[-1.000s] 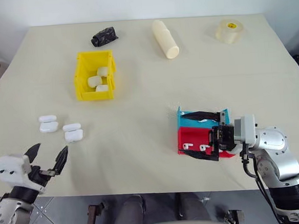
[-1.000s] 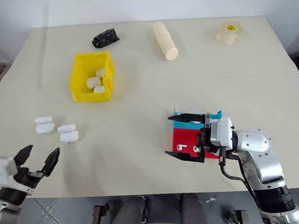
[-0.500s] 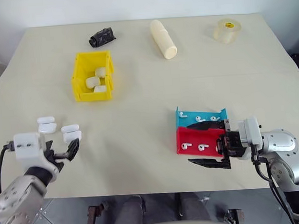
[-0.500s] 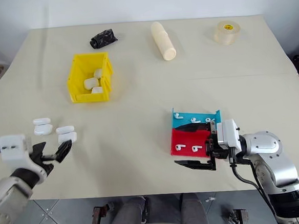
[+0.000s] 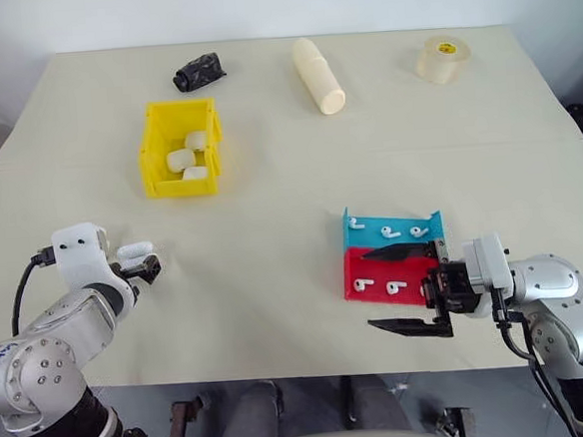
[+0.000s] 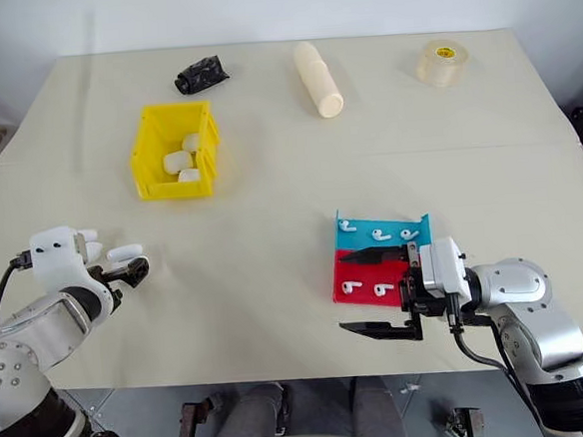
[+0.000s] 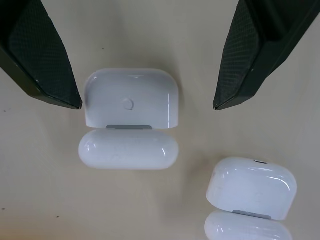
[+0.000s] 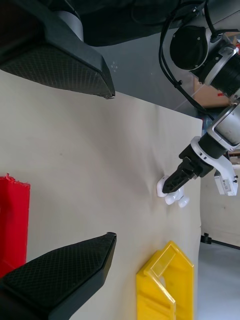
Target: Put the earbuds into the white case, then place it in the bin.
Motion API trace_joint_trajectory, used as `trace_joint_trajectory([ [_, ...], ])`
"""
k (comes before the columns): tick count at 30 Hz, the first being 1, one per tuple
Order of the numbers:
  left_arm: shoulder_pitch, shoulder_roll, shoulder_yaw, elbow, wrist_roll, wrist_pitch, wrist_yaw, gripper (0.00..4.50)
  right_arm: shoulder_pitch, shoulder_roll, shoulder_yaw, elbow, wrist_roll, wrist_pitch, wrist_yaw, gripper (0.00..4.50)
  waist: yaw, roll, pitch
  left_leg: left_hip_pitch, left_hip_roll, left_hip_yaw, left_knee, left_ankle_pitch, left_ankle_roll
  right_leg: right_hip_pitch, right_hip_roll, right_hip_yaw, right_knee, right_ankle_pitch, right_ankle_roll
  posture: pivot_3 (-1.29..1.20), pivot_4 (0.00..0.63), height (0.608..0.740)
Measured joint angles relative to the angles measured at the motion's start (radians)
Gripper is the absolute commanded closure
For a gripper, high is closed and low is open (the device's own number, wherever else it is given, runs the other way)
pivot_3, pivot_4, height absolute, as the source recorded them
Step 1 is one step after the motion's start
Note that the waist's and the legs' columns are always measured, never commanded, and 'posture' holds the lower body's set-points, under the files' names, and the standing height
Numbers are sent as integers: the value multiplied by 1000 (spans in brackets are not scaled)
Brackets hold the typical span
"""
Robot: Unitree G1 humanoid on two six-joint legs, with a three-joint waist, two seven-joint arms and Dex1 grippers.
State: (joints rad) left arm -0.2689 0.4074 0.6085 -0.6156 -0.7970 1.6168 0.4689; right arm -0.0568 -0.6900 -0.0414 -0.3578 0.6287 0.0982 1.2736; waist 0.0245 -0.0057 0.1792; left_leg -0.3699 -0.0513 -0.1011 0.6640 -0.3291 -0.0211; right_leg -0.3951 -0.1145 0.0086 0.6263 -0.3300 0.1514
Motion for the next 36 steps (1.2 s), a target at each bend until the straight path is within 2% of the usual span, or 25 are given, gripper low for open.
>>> trace_joint_trajectory([
  [3, -17, 59, -8, 67, -66, 0, 39, 24, 24, 8, 0, -20, -1, 0, -21, 0, 0, 0, 0, 0, 1, 0, 0, 0, 0, 0, 0, 0, 0, 0, 0, 0, 150, 740],
  [10, -37, 70, -20, 130, -190, 0, 164, 24, 44, 15, 0, -47, -1, 11, -47, 0, -2, 0, 0, 0, 2, 0, -1, 0, 0, -1, 0, 0, 0, 0, 0, 0, 150, 740],
  [19, -36, -41, 36, 129, -293, -6, 392, 24, 56, 23, 1, -67, -1, 13, -68, 0, -2, 0, 0, 0, 2, 1, 0, 0, 0, -1, 0, 1, 1, 0, 0, 0, 150, 740],
  [28, -56, -29, 30, 163, -350, -4, 461, 24, 54, 38, 23, -67, -5, 17, -82, 0, 0, 0, 0, 1, -2, 1, 0, 0, -1, -1, 0, 1, 1, 0, 0, 0, 150, 740],
  [36, -116, -25, 20, 233, -342, -3, 487, 24, 64, 42, 35, -75, -7, 16, -103, 0, 0, 0, 0, 1, -3, 1, 0, 0, -1, -1, 0, 1, 1, 0, 0, 0, 150, 740],
])
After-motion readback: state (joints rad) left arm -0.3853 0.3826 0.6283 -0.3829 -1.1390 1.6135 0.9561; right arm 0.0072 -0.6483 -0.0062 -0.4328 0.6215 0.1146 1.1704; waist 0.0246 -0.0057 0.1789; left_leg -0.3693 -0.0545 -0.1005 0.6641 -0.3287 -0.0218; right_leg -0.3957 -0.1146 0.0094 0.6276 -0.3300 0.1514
